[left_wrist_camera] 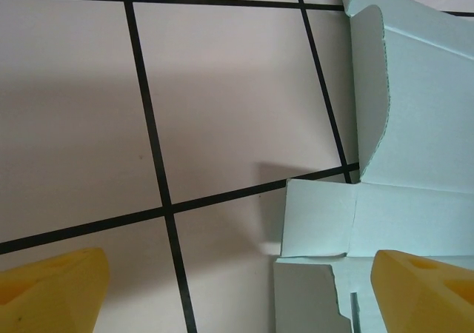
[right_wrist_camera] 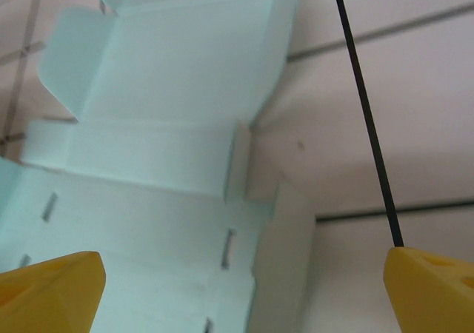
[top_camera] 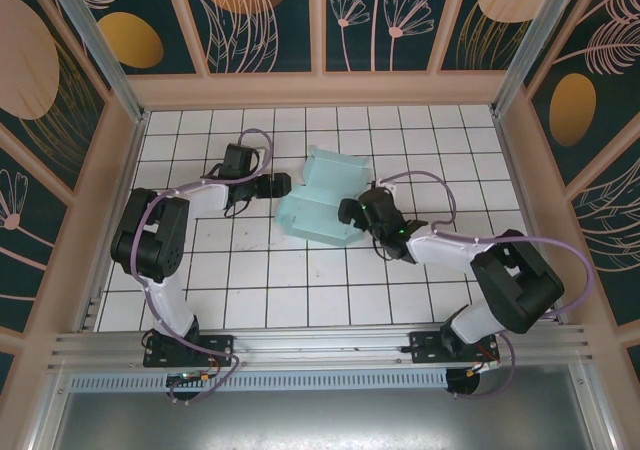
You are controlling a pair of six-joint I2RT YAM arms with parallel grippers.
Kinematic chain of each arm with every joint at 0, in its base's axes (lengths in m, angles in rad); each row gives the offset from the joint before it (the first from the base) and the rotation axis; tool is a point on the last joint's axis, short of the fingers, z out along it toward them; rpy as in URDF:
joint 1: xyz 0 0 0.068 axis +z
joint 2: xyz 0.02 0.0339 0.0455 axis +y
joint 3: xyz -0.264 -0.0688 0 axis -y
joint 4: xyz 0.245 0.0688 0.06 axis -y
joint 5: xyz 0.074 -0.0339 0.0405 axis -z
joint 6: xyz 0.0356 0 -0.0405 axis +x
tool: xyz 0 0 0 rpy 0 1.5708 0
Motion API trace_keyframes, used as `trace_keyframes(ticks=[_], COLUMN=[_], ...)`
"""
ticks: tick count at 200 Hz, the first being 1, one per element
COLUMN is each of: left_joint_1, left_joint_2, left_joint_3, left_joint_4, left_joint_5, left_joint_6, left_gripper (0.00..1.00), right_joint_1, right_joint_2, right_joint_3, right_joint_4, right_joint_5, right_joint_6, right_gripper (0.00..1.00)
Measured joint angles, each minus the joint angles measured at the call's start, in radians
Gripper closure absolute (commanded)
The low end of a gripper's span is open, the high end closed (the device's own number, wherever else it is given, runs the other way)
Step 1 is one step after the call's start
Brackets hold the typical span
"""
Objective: Fold the paper box
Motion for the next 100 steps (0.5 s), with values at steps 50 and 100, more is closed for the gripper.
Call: trace_keyframes(ticks=[50, 100], left_joint_1=[0.0, 0.0], left_joint_2=[-0.004, -0.126], left_joint_3=[-0.012, -0.117], left_joint_4=[0.014, 0.069], left_joint_5=[-0.025, -0.128], left_joint_6=[-0.013, -0.023], left_gripper=[0.04, 0.01], right_joint_1=[-0.015, -0.187], right_joint_2=[0.055, 0.053], right_joint_3=[0.019, 0.018], right_joint_4=[-0.157, -0.125], right_joint_5=[0.029, -0.116], right_joint_6=[0.042, -0.109], right_gripper=[0.48, 0.92])
